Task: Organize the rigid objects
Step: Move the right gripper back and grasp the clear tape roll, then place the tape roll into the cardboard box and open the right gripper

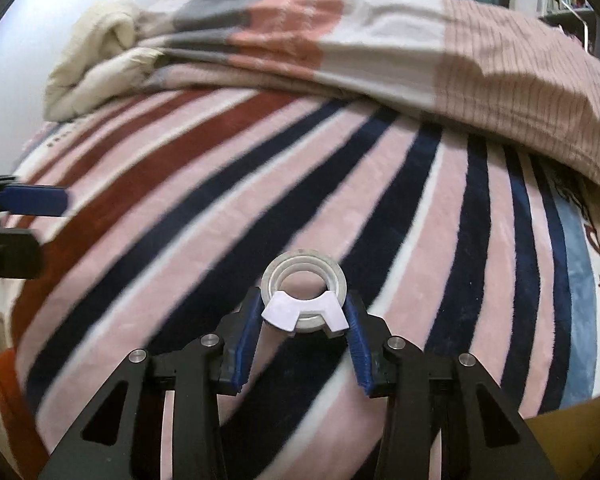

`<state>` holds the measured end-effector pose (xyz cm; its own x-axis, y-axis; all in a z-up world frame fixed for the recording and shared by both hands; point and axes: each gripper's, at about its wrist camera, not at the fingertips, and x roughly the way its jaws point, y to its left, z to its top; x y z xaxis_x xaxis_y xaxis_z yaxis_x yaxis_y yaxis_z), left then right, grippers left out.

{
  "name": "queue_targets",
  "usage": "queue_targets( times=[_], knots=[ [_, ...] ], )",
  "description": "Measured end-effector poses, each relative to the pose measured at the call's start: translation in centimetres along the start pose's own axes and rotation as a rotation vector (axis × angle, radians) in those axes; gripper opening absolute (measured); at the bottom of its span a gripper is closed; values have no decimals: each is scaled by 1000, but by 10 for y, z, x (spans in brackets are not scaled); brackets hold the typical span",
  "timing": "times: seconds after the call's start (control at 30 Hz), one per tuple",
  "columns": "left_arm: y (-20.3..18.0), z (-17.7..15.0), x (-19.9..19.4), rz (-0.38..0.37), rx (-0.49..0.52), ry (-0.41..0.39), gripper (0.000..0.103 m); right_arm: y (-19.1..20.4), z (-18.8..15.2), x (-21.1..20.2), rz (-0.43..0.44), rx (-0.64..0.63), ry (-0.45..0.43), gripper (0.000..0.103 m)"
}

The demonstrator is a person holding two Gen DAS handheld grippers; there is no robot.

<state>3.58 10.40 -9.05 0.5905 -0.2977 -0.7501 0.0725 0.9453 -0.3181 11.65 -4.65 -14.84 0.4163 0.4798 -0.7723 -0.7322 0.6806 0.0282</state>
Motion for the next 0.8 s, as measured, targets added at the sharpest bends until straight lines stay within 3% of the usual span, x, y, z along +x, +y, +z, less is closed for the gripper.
queue_targets(
  times=[0.2, 0.4, 0.8],
  knots=[
    [-45, 13, -15, -133, 64, -11, 62, 33, 3, -70, 81, -73, -83, 36],
    [-98, 27, -22, -227, 141, -13, 37, 35, -2, -132, 84, -98, -163, 36],
    [-218, 64, 14, -279, 311, 31, 36, -49, -27, -202, -62, -8, -195, 36]
  ],
)
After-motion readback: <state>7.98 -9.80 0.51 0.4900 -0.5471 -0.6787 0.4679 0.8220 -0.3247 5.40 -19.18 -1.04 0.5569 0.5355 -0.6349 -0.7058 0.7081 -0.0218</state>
